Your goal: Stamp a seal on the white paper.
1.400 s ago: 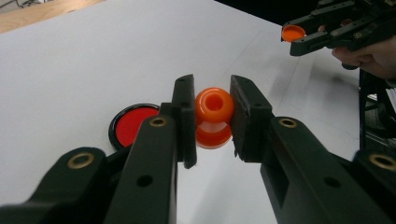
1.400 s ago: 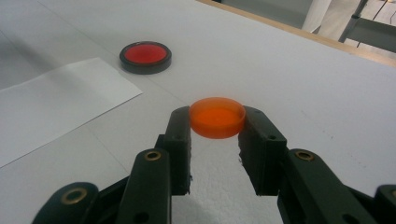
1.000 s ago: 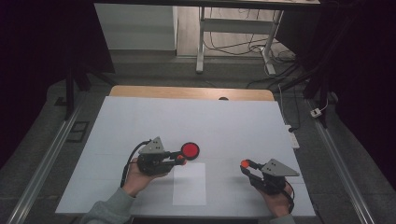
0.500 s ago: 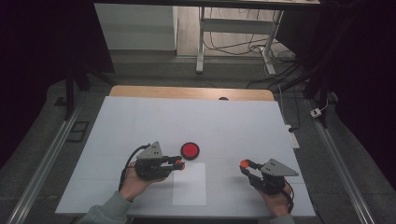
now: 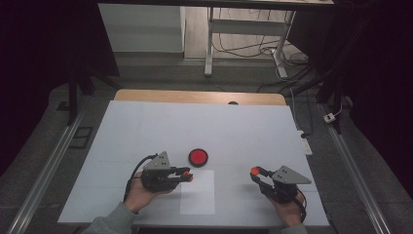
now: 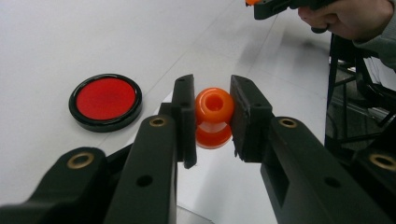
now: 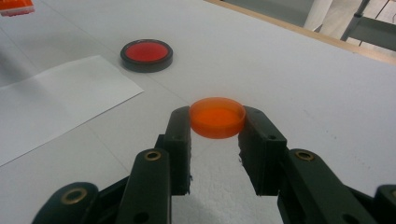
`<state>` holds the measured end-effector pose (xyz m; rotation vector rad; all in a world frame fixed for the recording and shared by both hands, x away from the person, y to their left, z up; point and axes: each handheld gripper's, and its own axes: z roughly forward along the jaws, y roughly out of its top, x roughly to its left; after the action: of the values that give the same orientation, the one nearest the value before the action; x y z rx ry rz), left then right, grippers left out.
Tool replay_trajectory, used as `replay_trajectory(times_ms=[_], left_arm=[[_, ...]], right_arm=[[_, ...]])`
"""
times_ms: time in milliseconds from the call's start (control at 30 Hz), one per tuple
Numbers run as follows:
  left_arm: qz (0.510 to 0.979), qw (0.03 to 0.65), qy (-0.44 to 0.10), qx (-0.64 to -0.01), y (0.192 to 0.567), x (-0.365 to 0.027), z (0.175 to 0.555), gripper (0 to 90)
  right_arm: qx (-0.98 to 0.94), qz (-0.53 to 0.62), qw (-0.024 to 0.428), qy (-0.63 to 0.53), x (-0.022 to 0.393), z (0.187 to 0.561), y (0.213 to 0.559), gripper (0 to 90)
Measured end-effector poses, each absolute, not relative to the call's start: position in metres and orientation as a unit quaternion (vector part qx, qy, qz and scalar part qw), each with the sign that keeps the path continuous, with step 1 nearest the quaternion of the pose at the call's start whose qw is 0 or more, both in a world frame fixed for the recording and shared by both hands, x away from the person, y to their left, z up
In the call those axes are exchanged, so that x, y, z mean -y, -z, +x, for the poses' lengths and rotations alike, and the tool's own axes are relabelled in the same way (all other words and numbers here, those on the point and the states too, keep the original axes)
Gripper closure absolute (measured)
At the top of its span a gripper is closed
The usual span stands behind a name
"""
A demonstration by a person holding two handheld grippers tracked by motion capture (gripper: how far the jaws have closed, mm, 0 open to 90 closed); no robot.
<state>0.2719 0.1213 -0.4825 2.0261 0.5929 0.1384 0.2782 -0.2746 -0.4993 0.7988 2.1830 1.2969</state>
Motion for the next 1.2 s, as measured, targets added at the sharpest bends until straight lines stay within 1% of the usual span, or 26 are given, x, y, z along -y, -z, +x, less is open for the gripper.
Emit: replay_trajectory(times_ms=[1200], left_arm=[[0.859,0.454,-0.039,-0.236,0.507,-0.089,0.276,72.7]], right_arm=[[-0.798,0.288,0.239,-0.472,0.273,0.278,0.499,64.1]])
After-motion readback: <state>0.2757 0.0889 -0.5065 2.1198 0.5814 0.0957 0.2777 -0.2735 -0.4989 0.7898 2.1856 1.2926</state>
